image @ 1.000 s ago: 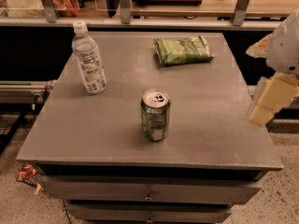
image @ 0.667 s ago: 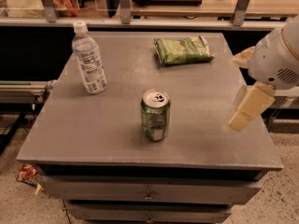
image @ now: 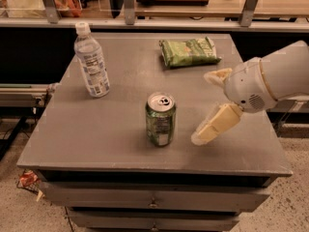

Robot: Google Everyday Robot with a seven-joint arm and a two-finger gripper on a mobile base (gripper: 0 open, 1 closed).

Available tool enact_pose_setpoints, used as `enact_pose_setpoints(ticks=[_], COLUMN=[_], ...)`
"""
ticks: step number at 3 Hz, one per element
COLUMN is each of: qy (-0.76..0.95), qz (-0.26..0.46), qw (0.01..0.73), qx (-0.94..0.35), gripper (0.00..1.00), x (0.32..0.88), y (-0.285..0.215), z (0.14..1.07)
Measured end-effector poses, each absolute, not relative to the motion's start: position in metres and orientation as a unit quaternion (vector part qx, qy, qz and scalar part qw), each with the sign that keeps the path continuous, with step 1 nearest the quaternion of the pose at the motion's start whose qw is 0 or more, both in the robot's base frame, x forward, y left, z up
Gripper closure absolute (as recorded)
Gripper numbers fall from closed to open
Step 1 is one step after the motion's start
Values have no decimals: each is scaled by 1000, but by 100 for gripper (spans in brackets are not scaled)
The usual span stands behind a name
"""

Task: Knock green can over

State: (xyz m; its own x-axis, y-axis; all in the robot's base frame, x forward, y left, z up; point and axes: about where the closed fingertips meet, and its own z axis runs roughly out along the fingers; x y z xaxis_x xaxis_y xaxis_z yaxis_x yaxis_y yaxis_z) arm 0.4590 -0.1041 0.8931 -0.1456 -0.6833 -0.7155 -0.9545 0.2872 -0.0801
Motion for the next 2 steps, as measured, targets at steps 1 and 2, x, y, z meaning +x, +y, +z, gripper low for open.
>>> enact_pose_setpoints(ticks=[1, 2], qy=[707, 682], qz=[249, 283], qw=[375, 406], qx=[-546, -538], gripper=[0, 0], x=[466, 477], y=[-75, -43], z=[876, 865])
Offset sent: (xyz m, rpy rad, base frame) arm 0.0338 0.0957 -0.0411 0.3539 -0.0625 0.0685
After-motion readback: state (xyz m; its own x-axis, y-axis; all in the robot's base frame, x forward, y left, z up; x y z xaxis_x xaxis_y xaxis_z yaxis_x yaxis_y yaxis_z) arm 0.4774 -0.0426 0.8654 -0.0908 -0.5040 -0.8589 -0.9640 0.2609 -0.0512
